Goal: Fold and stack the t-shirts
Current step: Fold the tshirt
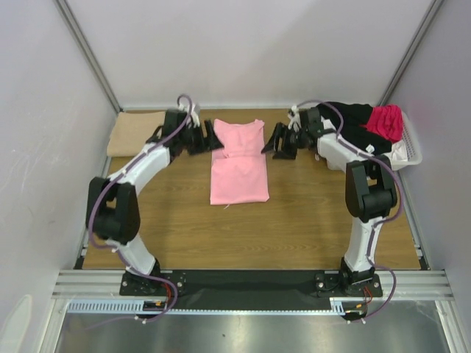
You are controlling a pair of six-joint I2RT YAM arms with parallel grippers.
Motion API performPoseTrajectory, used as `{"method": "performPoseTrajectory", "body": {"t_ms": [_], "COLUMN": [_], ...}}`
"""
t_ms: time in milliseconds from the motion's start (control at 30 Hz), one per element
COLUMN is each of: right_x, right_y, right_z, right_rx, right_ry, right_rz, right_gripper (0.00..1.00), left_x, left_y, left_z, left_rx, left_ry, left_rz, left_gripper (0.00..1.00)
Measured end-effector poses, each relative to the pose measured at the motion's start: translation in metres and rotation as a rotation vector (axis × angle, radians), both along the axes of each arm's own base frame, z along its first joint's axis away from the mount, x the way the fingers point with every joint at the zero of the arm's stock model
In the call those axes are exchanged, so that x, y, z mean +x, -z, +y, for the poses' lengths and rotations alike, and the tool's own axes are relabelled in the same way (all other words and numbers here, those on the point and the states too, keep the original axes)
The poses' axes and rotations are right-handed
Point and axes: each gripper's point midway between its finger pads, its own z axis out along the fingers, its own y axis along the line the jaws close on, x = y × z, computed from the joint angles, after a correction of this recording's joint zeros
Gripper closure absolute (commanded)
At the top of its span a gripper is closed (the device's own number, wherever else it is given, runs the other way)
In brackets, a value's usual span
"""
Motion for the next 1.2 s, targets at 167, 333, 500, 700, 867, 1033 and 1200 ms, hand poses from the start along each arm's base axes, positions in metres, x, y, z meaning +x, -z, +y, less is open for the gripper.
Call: {"method": "performPoseTrajectory", "body": {"t_ms": [167, 333, 500, 700, 867, 1033, 1200], "right_x": [-0.071, -0.133, -0.155, -0.148, -0.142, -0.137, -0.132], "right_y": [0.043, 0.079, 0.080, 0.082, 0.083, 0.085, 0.091], "right_z": [-0.008, -0.002, 0.001, 0.005, 0.008, 0.009, 0.008], "right_rx": [-0.020, -0.064, -0.059, -0.049, -0.051, -0.053, -0.068], "right_ry": [-0.007, -0.056, -0.063, -0.029, -0.015, 0.000, 0.020], "right_rz": [0.190, 0.334, 0.334, 0.287, 0.255, 0.238, 0.233], "right_gripper": [0.29, 0.30, 0.34, 0.40, 0.43, 0.50, 0.70], "left_x": [-0.084, -0.142, -0.156, -0.161, -0.155, -0.146, -0.144], "left_y": [0.076, 0.119, 0.112, 0.122, 0.126, 0.127, 0.132], "left_z": [0.017, 0.028, 0.026, 0.024, 0.021, 0.017, 0.016], "left_rx": [-0.002, 0.007, -0.046, -0.090, -0.134, -0.164, -0.168], "left_ry": [-0.058, -0.091, -0.099, -0.121, -0.143, -0.159, -0.167], "left_rz": [0.249, 0.396, 0.347, 0.328, 0.304, 0.291, 0.296], "left_gripper": [0.21, 0.21, 0.23, 0.27, 0.30, 0.37, 0.48]}}
